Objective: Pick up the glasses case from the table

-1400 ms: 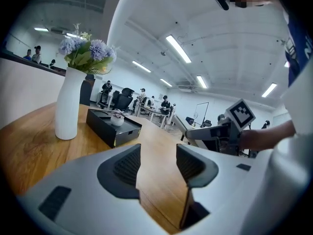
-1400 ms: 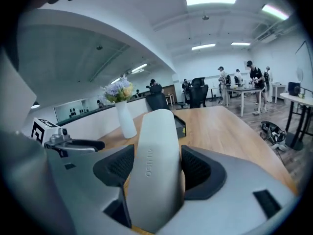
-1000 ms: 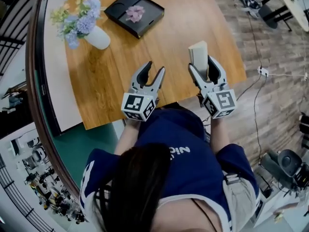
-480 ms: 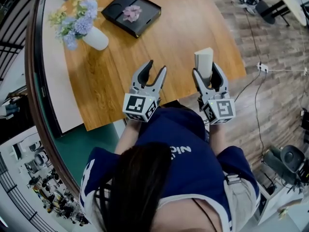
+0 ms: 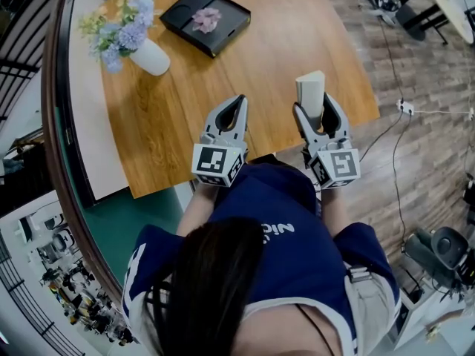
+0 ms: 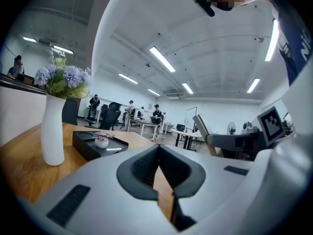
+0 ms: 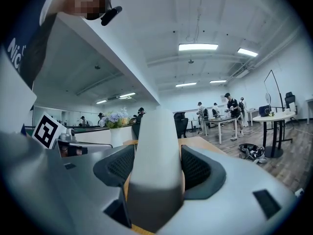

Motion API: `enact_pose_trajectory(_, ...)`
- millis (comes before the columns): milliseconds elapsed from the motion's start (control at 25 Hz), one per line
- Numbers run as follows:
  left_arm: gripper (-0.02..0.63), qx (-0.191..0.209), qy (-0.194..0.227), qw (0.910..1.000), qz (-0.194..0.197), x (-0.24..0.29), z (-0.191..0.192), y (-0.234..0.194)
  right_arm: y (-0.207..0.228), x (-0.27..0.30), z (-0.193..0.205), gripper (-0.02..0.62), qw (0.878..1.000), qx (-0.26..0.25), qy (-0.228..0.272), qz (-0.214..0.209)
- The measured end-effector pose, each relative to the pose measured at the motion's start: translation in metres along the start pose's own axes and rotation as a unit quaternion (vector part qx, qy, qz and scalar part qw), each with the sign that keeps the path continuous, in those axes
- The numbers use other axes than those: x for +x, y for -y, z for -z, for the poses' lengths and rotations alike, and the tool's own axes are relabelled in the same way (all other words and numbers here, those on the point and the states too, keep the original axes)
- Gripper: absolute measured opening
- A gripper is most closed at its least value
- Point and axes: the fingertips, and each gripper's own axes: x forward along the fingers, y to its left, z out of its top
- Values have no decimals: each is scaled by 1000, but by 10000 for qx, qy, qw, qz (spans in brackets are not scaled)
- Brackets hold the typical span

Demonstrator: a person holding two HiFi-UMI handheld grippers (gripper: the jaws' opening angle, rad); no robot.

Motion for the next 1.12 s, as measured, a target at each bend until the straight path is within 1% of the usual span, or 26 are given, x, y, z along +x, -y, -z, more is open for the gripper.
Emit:
enact_pose_trajectory(240,3,82,-41,10000,-3,1,1,0,-2,4,0,307,9999,-80,45,-105)
enact_pose_trajectory(440,3,65,-98,9999,-19,1,5,-1,-3,6,7,307,9997,-123,-41,-196)
enact_pose_trajectory(600,3,57,-116,9999,-38,3,6,-4,-4,10,6,307,9999,-24,-13,-171)
enact_pose_trajectory(800,3,24,-177,9998,-107,4,8,-8,-5,13,7,305,9995,-180,-97,-220)
enact_pose_trajectory(1120,3,2,-210,9996,-172,5,12,-11,-5,17,9,305,9996,-145,-122,-231)
